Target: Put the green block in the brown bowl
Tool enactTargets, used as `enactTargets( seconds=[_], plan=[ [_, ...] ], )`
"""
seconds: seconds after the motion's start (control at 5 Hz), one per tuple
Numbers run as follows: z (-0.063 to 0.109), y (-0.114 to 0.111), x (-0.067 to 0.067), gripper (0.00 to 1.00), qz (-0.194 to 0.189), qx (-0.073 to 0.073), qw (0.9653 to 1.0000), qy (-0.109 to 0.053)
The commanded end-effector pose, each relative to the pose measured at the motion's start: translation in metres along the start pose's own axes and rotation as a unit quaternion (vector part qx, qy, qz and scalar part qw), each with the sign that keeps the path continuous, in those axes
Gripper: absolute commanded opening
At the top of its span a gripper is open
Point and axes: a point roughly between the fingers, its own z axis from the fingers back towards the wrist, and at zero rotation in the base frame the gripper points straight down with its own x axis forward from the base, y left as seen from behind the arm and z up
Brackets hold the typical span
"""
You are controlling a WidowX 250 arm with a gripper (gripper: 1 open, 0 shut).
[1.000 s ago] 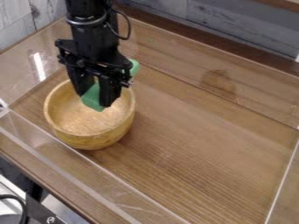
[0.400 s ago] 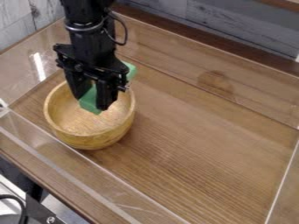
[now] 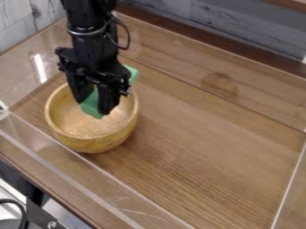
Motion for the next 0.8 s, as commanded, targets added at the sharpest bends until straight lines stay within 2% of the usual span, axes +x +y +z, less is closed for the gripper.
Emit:
enactTargets(
  seconds=[0.0,0.2,0.6],
  plan=[
    [0.0037,0.0045,0.0041,0.00,-0.001,0.006,0.9999,-0.011],
    [0.0024,0.0054,0.0047,1.00,-0.001,0.007,0.9999,-0.010],
    [0.0061,0.0015,0.0071,1.00,-0.002,0.003,0.9999,-0.016]
  ],
)
